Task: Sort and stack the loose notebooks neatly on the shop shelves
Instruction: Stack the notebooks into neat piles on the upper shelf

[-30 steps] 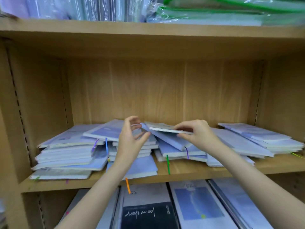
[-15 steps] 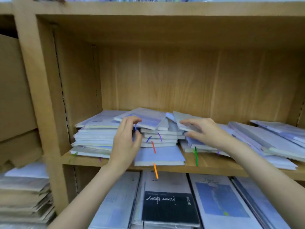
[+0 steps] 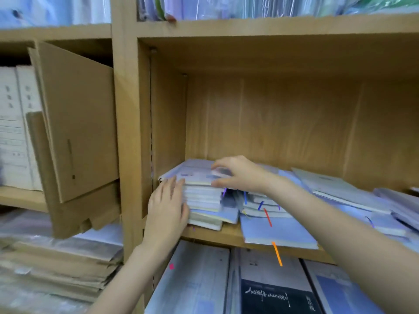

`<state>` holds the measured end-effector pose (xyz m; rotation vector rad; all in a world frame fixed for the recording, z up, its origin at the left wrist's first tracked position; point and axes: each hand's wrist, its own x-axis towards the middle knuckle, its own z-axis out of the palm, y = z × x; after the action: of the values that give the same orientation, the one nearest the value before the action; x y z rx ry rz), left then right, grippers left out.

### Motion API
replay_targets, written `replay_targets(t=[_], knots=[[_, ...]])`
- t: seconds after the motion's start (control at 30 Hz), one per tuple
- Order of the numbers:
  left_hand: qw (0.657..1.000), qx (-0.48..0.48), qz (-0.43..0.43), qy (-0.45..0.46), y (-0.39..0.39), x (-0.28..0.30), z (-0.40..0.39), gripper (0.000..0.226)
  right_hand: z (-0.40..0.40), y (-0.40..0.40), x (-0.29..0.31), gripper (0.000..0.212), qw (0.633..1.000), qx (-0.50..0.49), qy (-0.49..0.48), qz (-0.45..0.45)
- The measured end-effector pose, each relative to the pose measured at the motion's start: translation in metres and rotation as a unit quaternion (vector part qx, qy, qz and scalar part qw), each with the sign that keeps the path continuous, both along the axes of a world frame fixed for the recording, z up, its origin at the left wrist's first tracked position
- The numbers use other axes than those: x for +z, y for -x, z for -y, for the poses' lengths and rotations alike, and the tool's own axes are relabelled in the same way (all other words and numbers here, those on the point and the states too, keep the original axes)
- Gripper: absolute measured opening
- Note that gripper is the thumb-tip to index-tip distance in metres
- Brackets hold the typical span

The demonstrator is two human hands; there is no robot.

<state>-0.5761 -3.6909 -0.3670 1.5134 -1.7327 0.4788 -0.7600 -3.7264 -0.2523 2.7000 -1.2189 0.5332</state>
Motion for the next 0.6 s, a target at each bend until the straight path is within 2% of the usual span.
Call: replay_targets(t=[0.1, 0.17, 0.43, 0.6], knots=[[1.0, -0.015, 0.006, 0.002, -0.021, -0.015, -0.006, 0.047, 0.017, -0.036, -0.007, 0.06, 0.995, -0.003, -0.022, -0.095], [0.999, -0.033, 0.009, 0.008, -0.03, -0.019, -0.007, 0.045, 0.024, -0.044, -0.012, 0.064, 0.991, -0.027, -0.032, -0.123], [0.997, -0.068, -0.026, 0.026, -0.036, -0.011, -0.008, 0.037, 0.012, -0.012, -0.014, 0.061, 0.986, -0.041, 0.055, -0.152], [0.992, -0.08, -0.1, 0.019, -0.033, -0.004, -0.013, 0.041, -0.003, 0.006, -0.024, 0.044, 0.979, -0.067, 0.138, -0.137]])
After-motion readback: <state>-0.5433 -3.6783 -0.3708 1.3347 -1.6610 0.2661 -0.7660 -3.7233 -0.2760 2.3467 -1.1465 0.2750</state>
